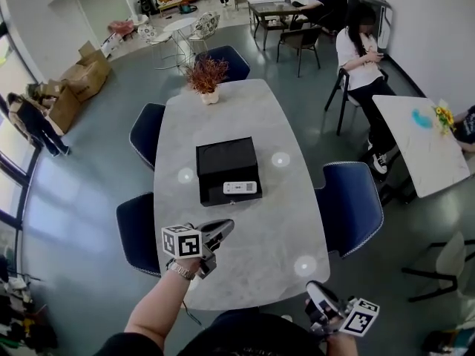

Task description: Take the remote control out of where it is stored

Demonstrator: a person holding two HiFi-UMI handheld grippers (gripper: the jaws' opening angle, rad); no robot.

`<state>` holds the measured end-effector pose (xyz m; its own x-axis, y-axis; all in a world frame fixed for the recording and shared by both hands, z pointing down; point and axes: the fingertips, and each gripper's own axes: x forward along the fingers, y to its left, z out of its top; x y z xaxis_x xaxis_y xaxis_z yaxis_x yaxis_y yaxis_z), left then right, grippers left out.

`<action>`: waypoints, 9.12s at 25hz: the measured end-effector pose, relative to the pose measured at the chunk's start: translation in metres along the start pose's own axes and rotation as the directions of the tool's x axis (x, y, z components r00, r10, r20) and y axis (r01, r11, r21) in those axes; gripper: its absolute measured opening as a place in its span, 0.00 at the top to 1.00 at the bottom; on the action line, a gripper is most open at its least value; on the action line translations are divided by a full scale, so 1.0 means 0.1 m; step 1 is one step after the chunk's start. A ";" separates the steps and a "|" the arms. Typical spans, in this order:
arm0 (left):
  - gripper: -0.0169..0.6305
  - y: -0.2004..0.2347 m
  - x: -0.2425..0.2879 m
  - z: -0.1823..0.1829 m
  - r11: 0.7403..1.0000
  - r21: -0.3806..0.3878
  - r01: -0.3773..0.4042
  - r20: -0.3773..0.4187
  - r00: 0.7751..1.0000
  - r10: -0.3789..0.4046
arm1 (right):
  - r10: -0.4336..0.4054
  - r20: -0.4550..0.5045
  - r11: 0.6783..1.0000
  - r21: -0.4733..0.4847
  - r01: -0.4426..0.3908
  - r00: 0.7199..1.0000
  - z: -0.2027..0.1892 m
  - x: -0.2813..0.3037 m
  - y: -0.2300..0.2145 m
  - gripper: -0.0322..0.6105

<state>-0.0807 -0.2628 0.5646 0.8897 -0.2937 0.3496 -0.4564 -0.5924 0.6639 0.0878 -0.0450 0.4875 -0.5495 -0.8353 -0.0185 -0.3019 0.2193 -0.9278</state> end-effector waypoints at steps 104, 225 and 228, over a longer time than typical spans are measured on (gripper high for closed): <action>0.67 2.03 1.36 0.02 0.455 0.816 0.356 -0.575 0.575 0.582 | -0.219 0.207 0.971 0.136 0.194 0.953 -0.05 -0.02 -0.29 0.94; 0.69 -2.72 -1.61 -2.83 0.916 -0.363 0.172 0.147 0.981 -0.126 | 0.227 -0.377 0.974 0.103 -0.203 0.898 -2.00 -1.03 0.81 0.94; 0.69 -2.69 -1.75 -2.84 0.920 -0.353 0.169 0.145 0.981 -0.124 | 0.214 -0.385 0.977 0.070 -0.203 0.898 -2.11 -0.97 0.87 0.94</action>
<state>-0.1170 0.1607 0.5129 0.9318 -0.3236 0.1643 -0.2740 -0.3304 0.9032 -0.0500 0.1617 0.4870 -0.8579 -0.5088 -0.0714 -0.1291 0.3480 -0.9286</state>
